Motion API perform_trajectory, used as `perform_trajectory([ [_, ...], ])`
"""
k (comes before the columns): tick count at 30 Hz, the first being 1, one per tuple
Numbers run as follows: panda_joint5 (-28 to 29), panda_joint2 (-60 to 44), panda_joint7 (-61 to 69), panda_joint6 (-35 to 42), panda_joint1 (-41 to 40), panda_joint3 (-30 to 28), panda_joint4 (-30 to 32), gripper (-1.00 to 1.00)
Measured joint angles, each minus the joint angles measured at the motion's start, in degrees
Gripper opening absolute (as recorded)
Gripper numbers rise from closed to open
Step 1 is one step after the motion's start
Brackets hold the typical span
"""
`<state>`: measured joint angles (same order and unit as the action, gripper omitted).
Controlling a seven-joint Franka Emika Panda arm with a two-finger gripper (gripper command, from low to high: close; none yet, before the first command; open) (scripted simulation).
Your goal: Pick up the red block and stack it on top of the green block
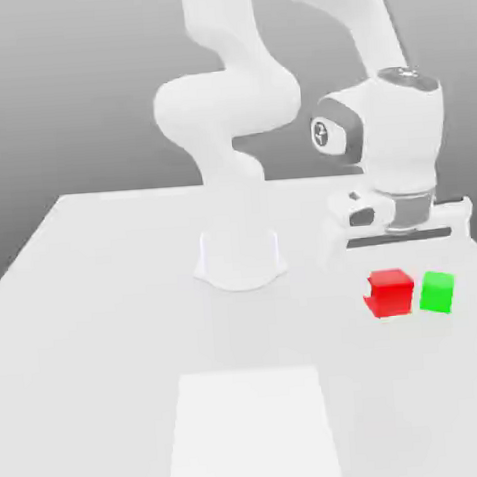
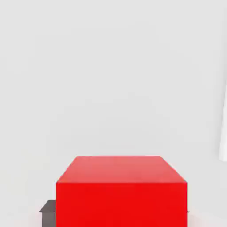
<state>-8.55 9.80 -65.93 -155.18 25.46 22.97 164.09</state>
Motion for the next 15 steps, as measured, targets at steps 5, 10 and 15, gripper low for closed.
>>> perform_trajectory([
  [5, -2.4, 0.4, 6.8, 2.3, 10.9, 6.3, -1.9, -1.0],
  [10, 7.2, -8.2, 0.9, -5.1, 10.1, 7.6, -2.5, -1.0],
  [15, 17.3, -14.4, -6.2, -10.1, 11.8, 3.7, -2.8, 1.0],
])
